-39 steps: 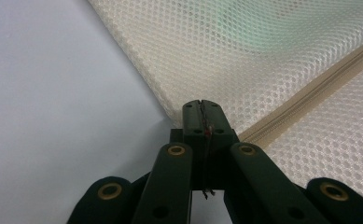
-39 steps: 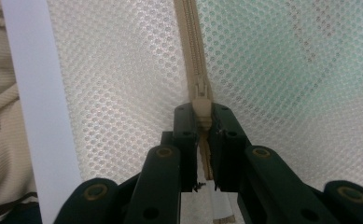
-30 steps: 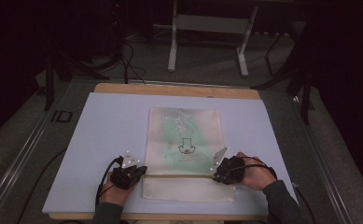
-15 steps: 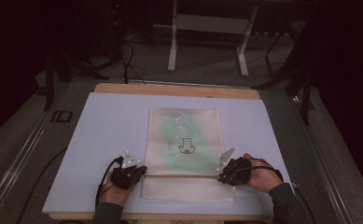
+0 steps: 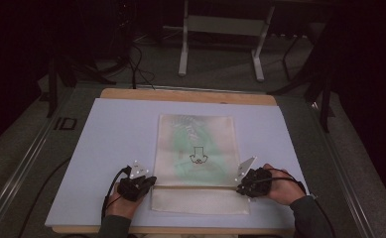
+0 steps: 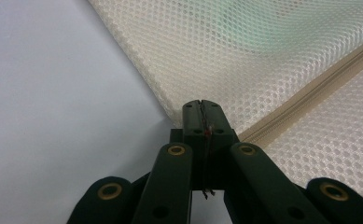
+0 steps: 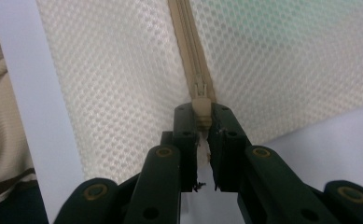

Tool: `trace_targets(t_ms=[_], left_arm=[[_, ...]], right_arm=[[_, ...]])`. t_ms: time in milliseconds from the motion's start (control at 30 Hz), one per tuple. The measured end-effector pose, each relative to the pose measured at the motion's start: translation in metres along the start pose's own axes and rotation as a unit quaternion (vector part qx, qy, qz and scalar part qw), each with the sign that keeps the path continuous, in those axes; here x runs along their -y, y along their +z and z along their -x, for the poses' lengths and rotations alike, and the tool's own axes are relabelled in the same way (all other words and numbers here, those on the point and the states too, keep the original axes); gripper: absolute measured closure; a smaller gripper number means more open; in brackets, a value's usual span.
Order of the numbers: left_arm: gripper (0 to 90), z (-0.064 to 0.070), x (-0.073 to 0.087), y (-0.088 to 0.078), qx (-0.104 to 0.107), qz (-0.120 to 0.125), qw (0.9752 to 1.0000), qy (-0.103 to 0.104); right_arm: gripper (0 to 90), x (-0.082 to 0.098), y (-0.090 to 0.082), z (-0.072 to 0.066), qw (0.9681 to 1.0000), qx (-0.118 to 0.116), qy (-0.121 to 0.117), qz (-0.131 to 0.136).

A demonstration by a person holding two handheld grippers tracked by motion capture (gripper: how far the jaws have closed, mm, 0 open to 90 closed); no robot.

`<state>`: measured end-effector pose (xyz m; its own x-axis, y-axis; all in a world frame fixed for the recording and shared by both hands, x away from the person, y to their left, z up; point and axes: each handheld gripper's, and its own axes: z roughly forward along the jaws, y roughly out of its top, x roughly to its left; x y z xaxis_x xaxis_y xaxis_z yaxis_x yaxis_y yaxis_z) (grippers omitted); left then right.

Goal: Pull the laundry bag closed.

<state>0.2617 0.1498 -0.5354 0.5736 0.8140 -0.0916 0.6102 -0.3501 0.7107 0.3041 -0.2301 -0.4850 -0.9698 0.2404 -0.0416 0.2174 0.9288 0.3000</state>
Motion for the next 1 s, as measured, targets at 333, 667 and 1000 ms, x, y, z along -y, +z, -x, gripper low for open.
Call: trace_targets(t_ms=[333, 667, 1000], left_arm=[[89.3, 0.000, 0.000, 0.000, -0.001, 0.000, 1.0000, 0.001], [89.2, 0.001, 0.000, 0.000, -0.003, 0.002, 1.0000, -0.001], [87.6, 0.004, 0.001, 0.000, -0.012, 0.006, 0.9999, 0.010]], right_arm=[[82.2, 0.016, -0.001, 0.003, 0.9998, 0.000, 0.020, 0.004], [77.2, 0.020, 0.002, -0.003, 0.9992, 0.021, 0.028, 0.020], [66.2, 0.030, -0.002, -0.005, 0.9963, 0.029, 0.048, 0.065]])
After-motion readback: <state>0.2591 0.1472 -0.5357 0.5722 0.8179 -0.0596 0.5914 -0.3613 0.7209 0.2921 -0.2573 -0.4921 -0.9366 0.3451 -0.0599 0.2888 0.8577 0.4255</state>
